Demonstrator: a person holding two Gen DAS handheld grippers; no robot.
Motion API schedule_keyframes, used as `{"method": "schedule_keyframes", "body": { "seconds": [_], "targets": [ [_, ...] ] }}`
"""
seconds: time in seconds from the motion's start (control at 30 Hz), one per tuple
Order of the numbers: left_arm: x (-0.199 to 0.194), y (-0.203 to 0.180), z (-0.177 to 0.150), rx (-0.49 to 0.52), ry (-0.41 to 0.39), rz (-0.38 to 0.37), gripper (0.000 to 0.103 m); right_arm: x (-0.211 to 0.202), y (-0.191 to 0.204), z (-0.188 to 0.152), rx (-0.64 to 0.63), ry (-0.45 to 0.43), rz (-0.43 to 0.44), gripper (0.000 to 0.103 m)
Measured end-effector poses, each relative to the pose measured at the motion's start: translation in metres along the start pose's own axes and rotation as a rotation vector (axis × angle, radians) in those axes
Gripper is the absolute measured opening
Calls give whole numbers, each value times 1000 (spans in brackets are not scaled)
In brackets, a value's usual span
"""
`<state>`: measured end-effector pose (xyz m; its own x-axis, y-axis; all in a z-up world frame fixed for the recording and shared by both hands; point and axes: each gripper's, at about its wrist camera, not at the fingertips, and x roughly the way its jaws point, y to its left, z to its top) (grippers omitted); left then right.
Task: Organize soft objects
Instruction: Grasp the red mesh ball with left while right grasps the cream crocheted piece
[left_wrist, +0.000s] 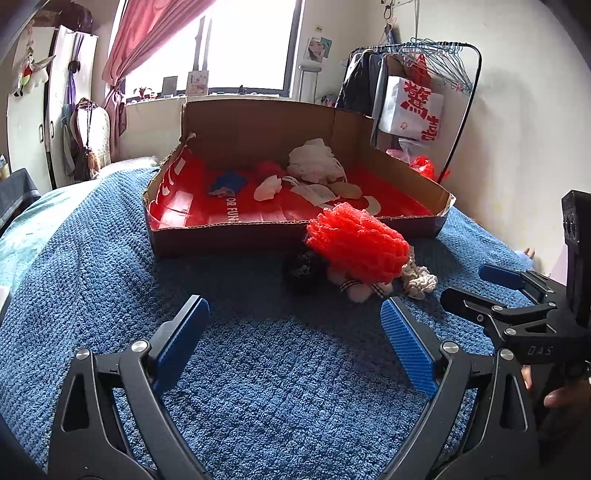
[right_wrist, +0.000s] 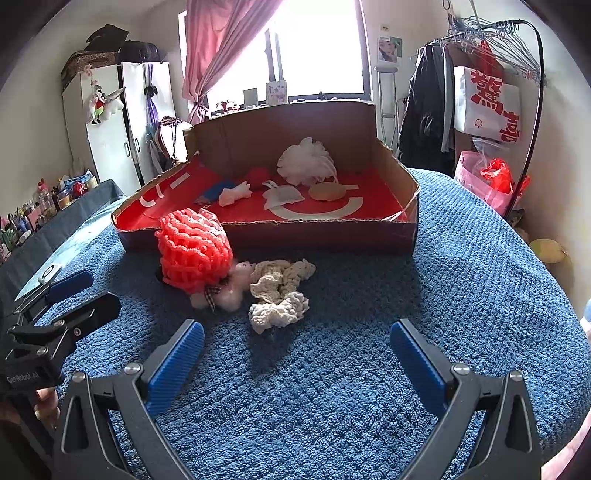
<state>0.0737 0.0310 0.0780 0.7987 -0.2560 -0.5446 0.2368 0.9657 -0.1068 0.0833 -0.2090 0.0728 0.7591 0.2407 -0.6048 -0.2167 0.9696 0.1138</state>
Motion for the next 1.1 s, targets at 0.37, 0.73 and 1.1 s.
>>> {"method": "schedule_keyframes", "body": {
  "seconds": [0.37, 0.73, 1.1],
  "targets": [
    [26, -3, 45, 1, 59, -150, 95, 37, -25, 25, 26, 134, 172, 103],
    [75, -25, 66, 73, 189, -298, 49, 72, -24, 36, -32, 246, 312, 34],
    [58, -21, 65, 71, 154, -314, 37, 33, -33, 46, 15, 126, 317, 27]
  ]
}}
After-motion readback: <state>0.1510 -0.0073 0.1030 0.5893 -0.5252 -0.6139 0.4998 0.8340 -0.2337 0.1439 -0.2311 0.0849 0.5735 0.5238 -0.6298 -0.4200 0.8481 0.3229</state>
